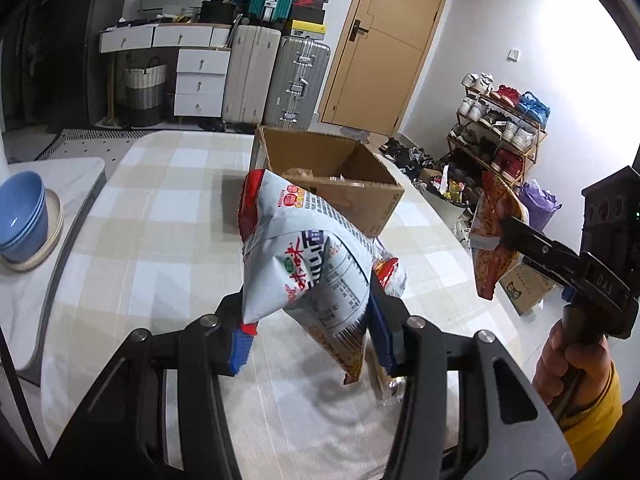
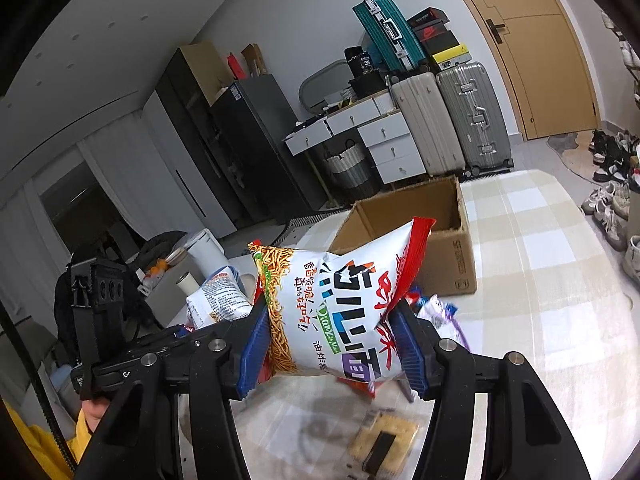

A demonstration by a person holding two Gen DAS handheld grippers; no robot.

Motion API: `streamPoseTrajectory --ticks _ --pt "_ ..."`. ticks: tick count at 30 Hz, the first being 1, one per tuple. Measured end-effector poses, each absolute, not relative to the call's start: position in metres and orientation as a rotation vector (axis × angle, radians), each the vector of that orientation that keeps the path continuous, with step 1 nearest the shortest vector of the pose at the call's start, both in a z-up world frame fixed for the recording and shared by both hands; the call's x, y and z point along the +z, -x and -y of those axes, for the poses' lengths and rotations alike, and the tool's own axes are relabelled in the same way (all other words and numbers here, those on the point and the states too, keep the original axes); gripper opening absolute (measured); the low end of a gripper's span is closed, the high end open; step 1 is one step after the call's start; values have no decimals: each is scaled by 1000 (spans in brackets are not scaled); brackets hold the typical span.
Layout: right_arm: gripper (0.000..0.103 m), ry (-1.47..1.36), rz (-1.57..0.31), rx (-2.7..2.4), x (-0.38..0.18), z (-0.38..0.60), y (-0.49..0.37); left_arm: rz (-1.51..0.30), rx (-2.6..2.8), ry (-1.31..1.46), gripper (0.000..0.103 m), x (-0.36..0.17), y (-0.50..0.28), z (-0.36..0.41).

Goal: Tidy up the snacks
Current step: 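Carry both held bags over the cardboard box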

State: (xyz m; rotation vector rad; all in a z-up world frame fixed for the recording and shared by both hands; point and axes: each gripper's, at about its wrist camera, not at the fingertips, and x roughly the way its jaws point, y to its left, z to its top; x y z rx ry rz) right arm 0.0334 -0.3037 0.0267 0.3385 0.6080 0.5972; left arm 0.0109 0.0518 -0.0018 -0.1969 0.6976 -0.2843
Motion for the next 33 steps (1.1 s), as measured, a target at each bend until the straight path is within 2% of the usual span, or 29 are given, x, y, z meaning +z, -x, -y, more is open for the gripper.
streamPoseTrajectory --ticks 9,20,33 --pt "58 -286 -564 603 59 300 -74 -682 -303 160 45 23 -58 -45" --pt "58 -254 -575 625 87 288 -157 -717 -318 160 45 45 -156 -20" --pt "58 -195 -646 618 75 265 -246 -739 -291 48 45 61 -262 29"
